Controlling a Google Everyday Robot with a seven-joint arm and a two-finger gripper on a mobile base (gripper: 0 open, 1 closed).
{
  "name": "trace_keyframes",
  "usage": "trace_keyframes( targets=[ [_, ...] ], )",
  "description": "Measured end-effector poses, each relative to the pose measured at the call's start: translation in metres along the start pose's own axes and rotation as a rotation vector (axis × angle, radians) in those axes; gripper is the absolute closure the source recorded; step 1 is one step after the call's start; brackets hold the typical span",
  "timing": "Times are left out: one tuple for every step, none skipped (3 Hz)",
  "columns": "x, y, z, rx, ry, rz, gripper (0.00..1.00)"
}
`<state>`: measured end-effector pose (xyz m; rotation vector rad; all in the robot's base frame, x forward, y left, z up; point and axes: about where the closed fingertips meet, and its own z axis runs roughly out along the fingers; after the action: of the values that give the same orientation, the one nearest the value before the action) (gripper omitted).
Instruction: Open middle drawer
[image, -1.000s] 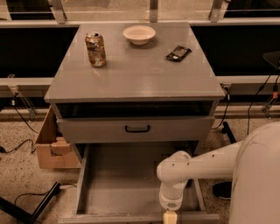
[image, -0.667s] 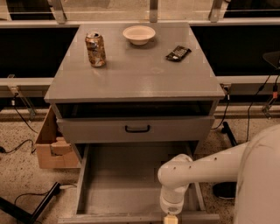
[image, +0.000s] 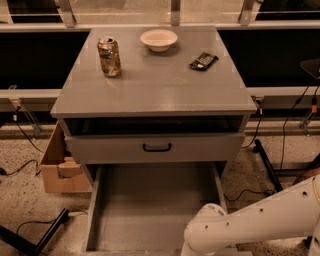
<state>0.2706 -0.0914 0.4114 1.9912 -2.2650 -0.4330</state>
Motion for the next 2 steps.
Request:
trace_keyframes(
  targets=[
    [0.0000, -0.0001, 0.0003, 0.000, 0.000, 0.000, 0.40],
    [0.0006, 0.0010, 0.0012, -0.003, 0.001, 0.000, 0.09]
  ],
)
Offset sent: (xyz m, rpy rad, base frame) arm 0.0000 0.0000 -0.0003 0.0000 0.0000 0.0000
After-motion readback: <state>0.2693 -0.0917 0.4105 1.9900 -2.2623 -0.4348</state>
